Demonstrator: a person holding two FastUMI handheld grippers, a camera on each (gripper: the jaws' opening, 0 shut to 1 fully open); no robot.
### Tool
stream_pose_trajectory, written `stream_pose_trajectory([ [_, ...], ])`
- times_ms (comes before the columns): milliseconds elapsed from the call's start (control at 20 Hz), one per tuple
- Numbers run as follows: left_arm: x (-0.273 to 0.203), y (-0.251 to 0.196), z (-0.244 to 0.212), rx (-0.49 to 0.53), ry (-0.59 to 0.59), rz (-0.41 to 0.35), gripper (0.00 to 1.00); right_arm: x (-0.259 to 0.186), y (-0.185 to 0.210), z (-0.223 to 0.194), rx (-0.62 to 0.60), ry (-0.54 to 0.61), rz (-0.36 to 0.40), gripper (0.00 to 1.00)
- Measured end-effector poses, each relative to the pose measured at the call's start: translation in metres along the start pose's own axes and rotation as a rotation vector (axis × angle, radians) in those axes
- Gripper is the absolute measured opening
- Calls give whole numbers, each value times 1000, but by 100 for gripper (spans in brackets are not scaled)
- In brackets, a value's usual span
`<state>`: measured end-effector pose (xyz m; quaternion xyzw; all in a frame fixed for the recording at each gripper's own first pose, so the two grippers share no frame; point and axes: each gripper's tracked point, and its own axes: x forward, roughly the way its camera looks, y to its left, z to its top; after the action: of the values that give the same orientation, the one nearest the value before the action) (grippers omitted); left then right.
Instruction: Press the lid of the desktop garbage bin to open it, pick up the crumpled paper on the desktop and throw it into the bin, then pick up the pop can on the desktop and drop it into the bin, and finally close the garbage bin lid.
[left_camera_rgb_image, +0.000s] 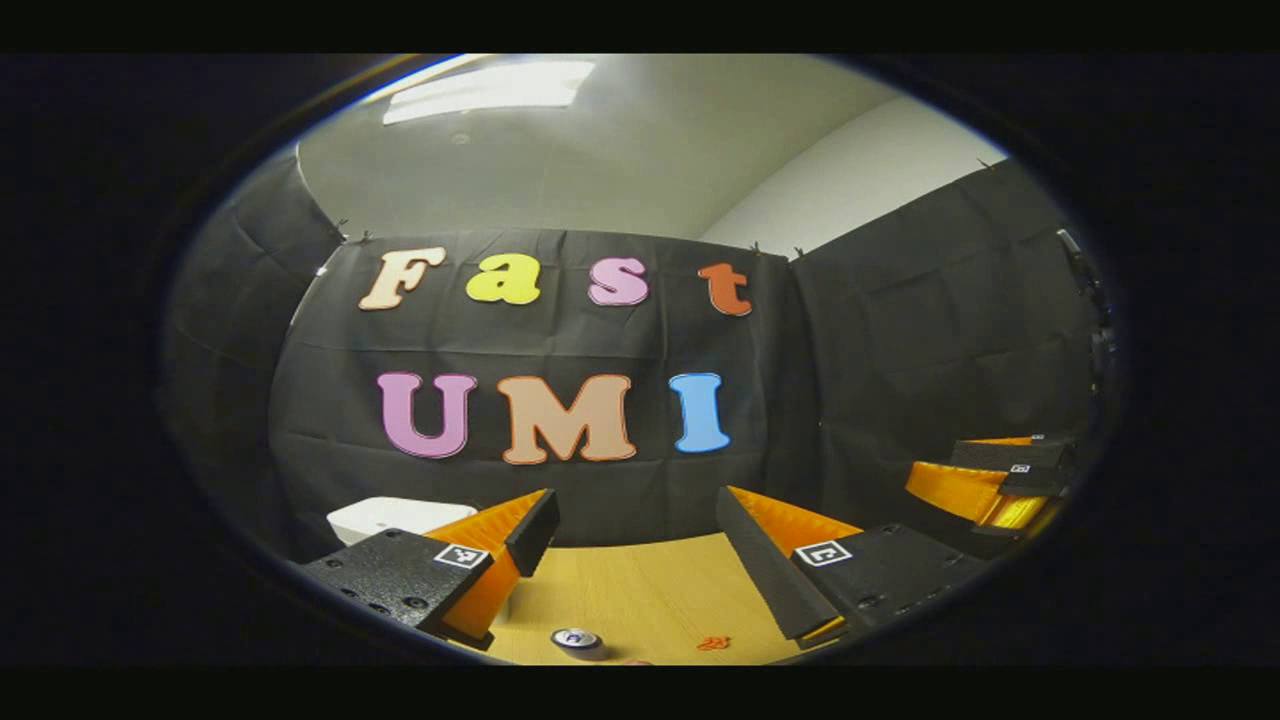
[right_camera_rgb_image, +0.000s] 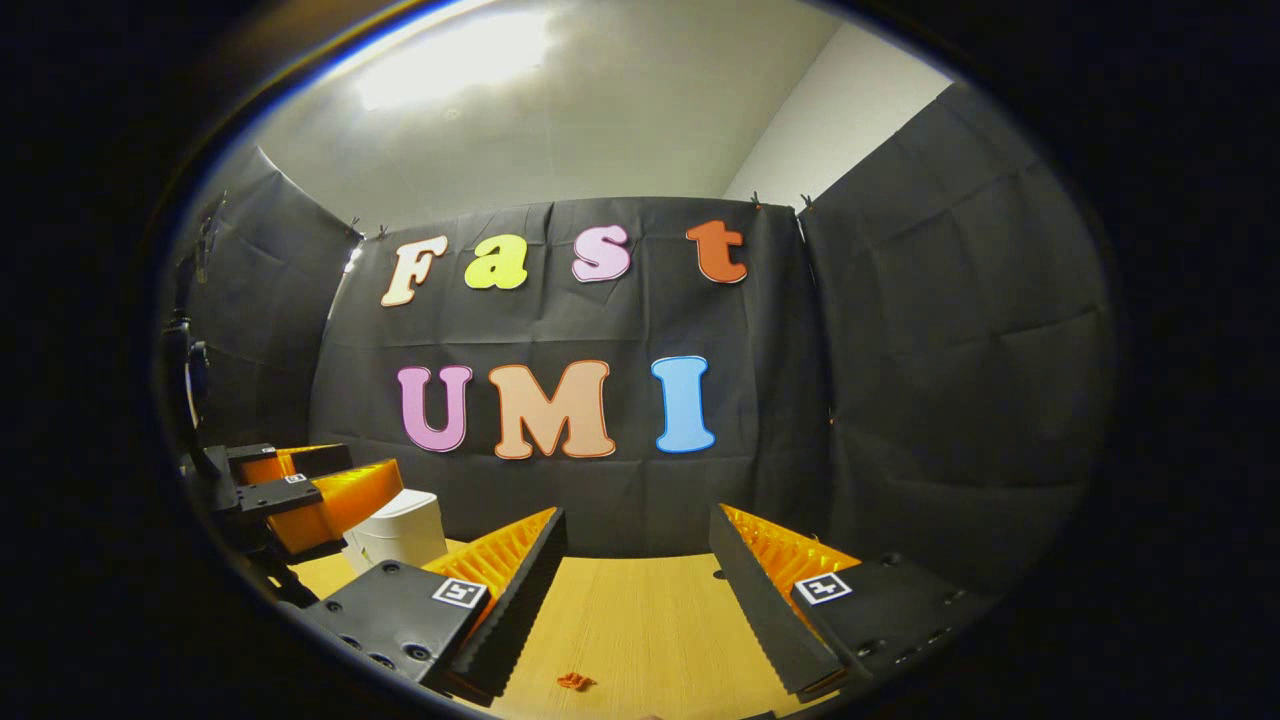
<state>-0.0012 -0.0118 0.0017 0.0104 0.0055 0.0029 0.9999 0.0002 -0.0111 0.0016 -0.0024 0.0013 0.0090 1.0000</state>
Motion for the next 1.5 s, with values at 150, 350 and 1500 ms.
stream_pose_trajectory([
  [150, 0, 2, 0, -2, -4, 16, 95, -1, 5, 1, 8, -6, 31, 95],
  [350, 0, 8, 0, 4, -5, 56, 96, 6, 6, 0, 16, -21, 55, 95],
  [1500, -19, 35, -15, 82, 59, 255, 96, 46, 24, -28, 76, 43, 250, 95],
])
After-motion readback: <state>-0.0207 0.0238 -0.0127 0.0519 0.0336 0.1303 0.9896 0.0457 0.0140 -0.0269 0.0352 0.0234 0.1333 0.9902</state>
